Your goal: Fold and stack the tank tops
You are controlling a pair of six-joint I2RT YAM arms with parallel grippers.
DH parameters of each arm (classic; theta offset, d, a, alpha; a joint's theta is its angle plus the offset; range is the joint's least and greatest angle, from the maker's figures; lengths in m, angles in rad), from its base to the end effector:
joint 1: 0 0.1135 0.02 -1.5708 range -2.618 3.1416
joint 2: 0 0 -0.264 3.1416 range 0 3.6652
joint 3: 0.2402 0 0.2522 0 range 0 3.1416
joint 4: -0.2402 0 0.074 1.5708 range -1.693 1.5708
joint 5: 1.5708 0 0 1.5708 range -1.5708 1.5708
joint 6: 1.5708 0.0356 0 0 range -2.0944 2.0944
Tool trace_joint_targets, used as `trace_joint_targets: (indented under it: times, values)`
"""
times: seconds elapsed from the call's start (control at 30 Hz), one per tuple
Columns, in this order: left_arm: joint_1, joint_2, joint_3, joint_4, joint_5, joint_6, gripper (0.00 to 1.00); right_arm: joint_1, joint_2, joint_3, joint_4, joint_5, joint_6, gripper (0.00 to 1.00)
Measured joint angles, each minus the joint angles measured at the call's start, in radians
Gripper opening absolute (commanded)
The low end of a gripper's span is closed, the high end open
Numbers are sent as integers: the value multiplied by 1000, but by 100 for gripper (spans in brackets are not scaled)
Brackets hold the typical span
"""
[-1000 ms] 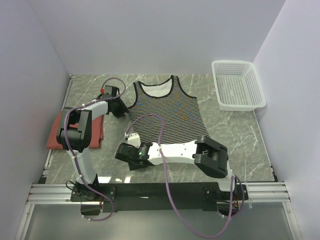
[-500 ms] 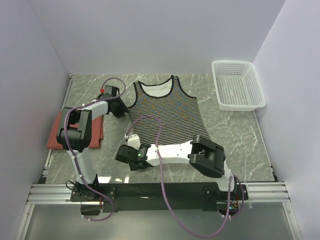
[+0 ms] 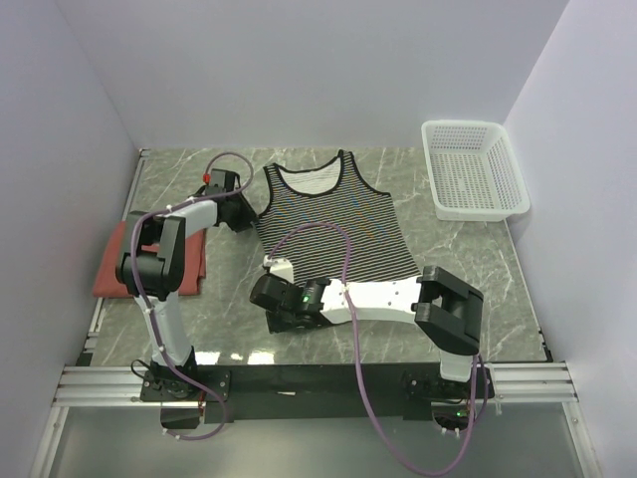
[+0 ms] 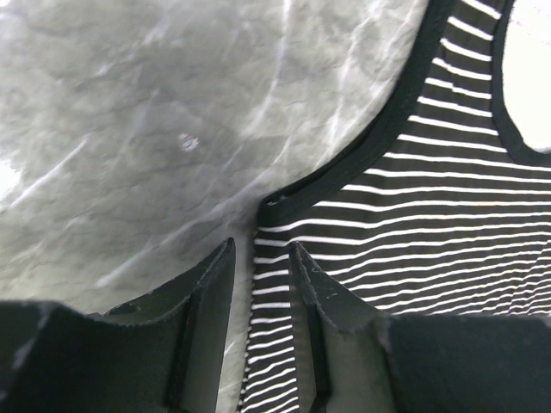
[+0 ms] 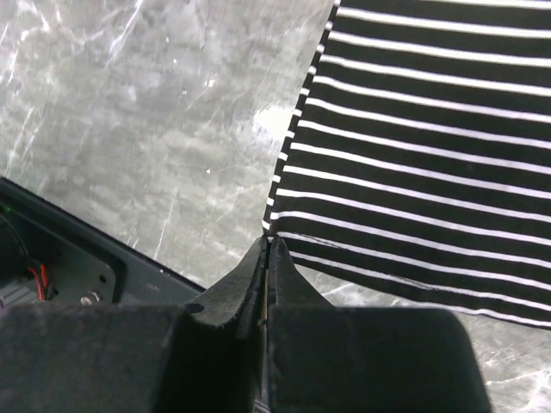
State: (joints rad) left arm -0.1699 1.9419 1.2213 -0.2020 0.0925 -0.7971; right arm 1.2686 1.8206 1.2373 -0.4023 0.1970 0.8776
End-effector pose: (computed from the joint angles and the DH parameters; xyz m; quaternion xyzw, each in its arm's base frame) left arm 0.3991 -0.0718 0.1557 -0.2781 0.9053 -0.1867 0.2613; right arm 0.1206 0.3635 0.1937 -0.1573 0.9402 0.2073 0.2198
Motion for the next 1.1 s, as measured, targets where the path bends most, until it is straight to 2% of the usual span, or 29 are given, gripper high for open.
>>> trace_joint_targets:
  times: [0.07, 0.17, 0.2, 0.27, 0.3, 0.37, 0.53, 0.73, 0.83, 0.93, 1.1]
  values:
    - [-5, 7, 8, 9, -1, 1, 37, 0, 0, 0, 0, -8, 0, 0]
    - [-10, 20, 22, 11, -3, 3, 30, 0, 0, 0, 0, -12, 0, 0]
    - [-10, 24, 26, 11, -5, 5, 21, 0, 0, 0, -1, -13, 0, 0]
    - [-11, 31, 30, 9, -19, 9, 14, 0, 0, 0, -1, -16, 0, 0]
    - [-11, 34, 34, 4, -24, 13, 6, 0, 0, 0, -1, -18, 0, 0]
    - [-11, 38, 43, -6, -39, 15, 1, 0, 0, 0, -1, -28, 0, 0]
    - [-17, 39, 74, -66, -133, 17, 1, 4, 5, 21, -4, -70, -1, 0]
    - [3, 10, 81, -154, -268, 8, 0, 30, 78, 188, 9, -146, -13, 0]
    - [17, -6, 112, -209, -309, 9, 1, 27, 77, 202, 29, -174, -17, 0]
    - [15, -22, 151, -237, -323, 8, 1, 2, 53, 156, 56, -198, -19, 0]
    - [-31, -32, 221, -253, -328, 6, 0, -76, -65, -27, 89, -217, -15, 0]
